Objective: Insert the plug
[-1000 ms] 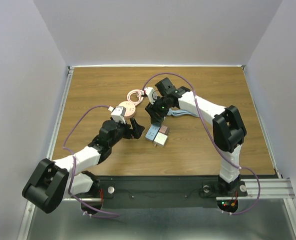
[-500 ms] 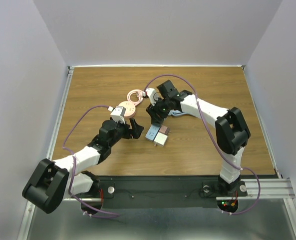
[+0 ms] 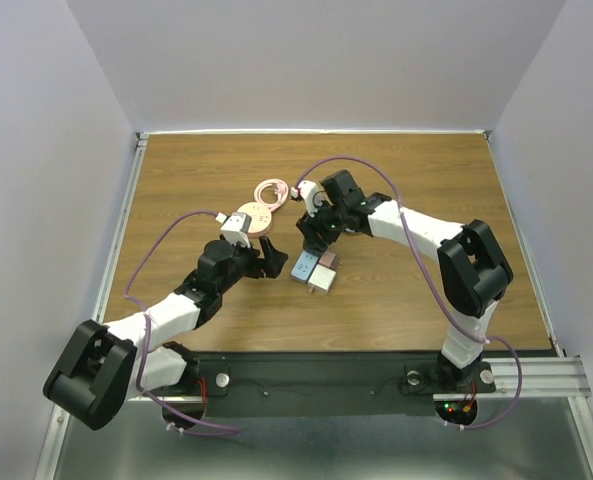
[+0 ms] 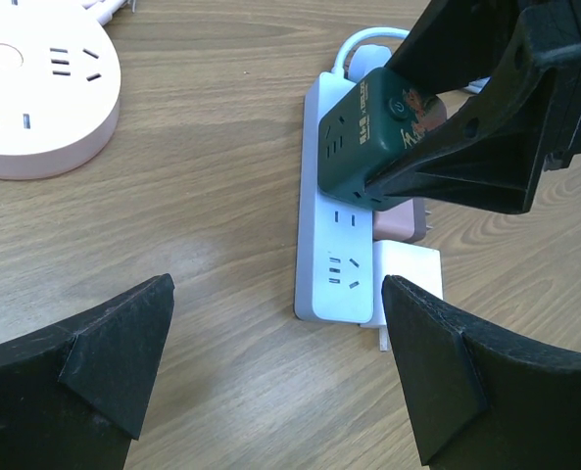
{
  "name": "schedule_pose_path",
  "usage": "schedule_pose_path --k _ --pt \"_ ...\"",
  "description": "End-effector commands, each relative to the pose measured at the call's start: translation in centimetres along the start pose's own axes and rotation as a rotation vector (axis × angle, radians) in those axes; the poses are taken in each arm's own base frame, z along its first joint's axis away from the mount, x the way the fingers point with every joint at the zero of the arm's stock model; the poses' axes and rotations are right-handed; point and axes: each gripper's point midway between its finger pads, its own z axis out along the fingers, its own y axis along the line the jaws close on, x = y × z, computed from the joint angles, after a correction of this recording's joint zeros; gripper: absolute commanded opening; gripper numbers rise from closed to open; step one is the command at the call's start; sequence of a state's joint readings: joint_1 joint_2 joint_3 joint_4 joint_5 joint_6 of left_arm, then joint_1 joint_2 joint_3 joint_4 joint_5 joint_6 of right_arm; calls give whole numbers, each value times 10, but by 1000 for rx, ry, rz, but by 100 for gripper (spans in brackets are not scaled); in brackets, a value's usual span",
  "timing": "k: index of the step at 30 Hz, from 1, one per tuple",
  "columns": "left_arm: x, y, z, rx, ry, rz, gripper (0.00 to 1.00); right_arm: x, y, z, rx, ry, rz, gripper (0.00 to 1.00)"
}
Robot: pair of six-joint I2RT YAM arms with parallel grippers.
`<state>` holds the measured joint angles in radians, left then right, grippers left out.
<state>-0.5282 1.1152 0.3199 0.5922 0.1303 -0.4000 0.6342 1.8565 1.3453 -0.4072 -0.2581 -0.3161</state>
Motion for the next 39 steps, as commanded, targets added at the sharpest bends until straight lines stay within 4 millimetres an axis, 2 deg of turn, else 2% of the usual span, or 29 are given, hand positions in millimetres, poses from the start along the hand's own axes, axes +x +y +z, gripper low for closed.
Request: schedule_pose_path --k 1,19,27,33,39 --pt "-16 -6 -5 21 -57 14 99 94 19 8 -33 274 129 1" --pt "-21 -10 -2 32 -50 15 99 139 49 25 -106 272 255 0" --pt "-23 -12 -3 40 -56 7 99 130 50 29 -95 254 271 0" --pt "-28 -12 -8 29 -72 10 99 113 53 40 -92 199 310 1" --pt "-29 -11 -9 23 -77 16 99 98 57 36 -42 123 394 0"
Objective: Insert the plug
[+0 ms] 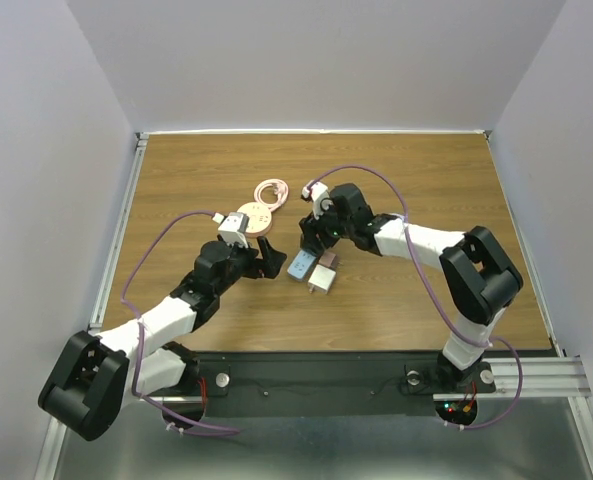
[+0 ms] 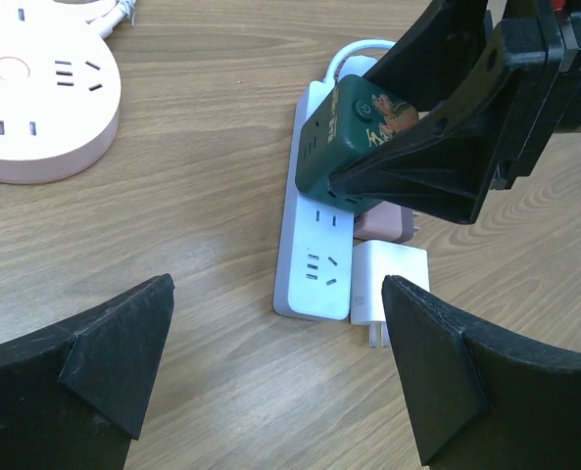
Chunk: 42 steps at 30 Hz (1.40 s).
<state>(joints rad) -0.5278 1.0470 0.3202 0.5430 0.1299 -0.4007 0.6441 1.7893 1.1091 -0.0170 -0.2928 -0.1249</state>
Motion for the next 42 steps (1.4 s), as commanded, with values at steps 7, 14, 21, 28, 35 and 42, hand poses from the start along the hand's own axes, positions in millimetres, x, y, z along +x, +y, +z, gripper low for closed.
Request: schedule_pose_path --k 7,14,21,28,35,42 --pt "-30 -11 -1 25 -74 22 99 121 32 12 130 291 345 0" --pt "-29 -10 -4 20 -73 23 99 126 40 19 137 245 349 0" --pt "-29 -9 -4 13 -73 19 99 152 44 17 195 289 340 0" --pt "-29 -9 -3 16 -70 21 99 182 54 14 191 311 397 0" --pt "-27 -10 -4 20 -70 12 99 201 60 21 199 363 380 0" --pt "-29 -10 -6 19 -81 11 99 212 63 17 206 387 393 1"
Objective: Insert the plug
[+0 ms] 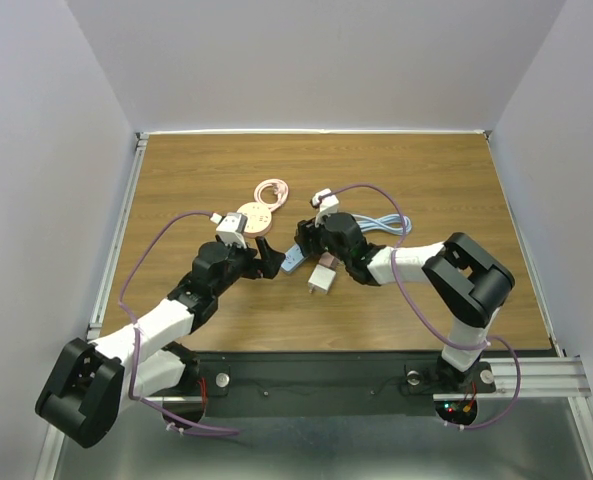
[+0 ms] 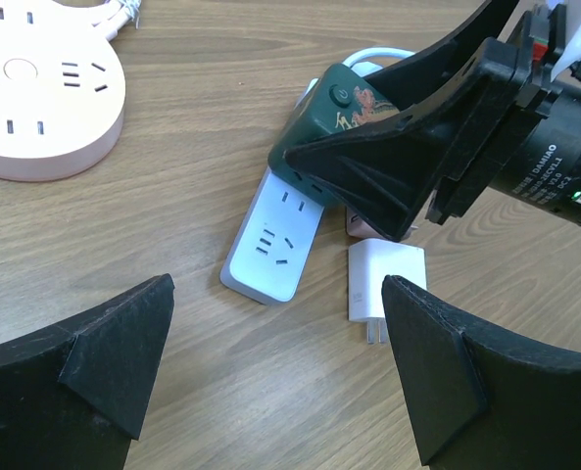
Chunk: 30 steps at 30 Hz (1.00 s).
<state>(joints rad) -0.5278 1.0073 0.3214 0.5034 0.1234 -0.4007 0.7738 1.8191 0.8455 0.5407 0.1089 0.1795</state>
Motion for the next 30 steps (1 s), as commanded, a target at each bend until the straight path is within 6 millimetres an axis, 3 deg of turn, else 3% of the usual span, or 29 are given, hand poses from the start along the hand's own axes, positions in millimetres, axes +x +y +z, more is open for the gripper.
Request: schedule_pose_path --k 1,26,28,30 --pt "-27 -10 -1 26 -78 11 99 203 12 -74 26 673 103 0" --pt "-36 -12 -7 26 -110 2 99 228 11 -85 58 771 113 1" --pt "-37 -12 -7 23 -112 2 99 225 15 -83 53 764 130 1" --pt "-38 -13 -8 25 -113 6 99 208 17 -76 57 713 139 0"
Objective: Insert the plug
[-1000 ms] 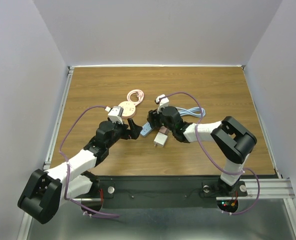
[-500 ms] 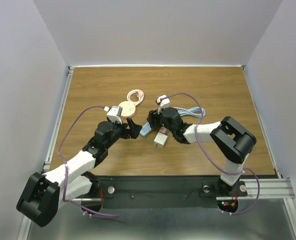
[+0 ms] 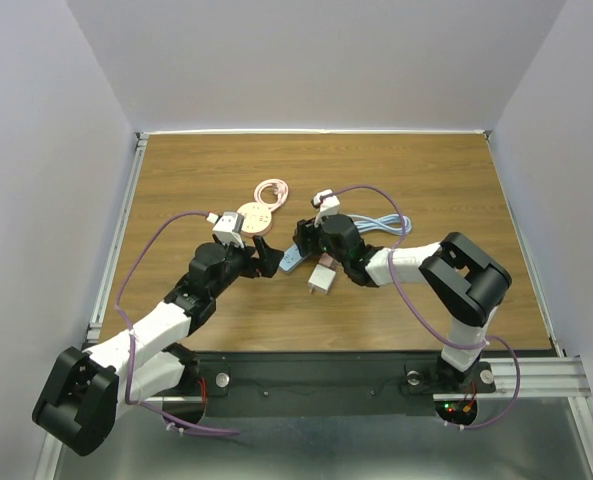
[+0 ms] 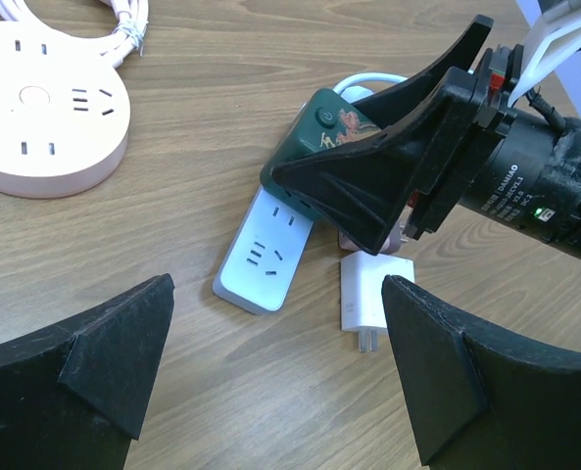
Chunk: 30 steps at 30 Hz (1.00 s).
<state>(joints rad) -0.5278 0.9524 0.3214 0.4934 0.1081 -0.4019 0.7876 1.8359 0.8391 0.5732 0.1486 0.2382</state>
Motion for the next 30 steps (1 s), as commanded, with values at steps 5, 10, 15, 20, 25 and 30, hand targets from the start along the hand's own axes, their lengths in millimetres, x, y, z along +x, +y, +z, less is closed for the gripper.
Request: schedule_pose_path --k 5,10,15,20,25,30 --pt "-30 -10 1 16 -65 18 99 154 3 -57 116 585 67 1" --pt "-34 -10 1 10 -71 28 99 105 7 -37 147 458 62 0" --pt "-38 -11 -1 4 -76 31 99 77 6 -31 182 391 48 12" --pt "-42 -11 -4 -1 -88 33 99 44 7 -32 192 308 48 42" --pt "-45 -14 -5 8 -92 33 99 12 7 -30 210 228 16 61" --pt "-46 -14 -7 5 -96 36 99 -4 10 -26 205 198 2 72"
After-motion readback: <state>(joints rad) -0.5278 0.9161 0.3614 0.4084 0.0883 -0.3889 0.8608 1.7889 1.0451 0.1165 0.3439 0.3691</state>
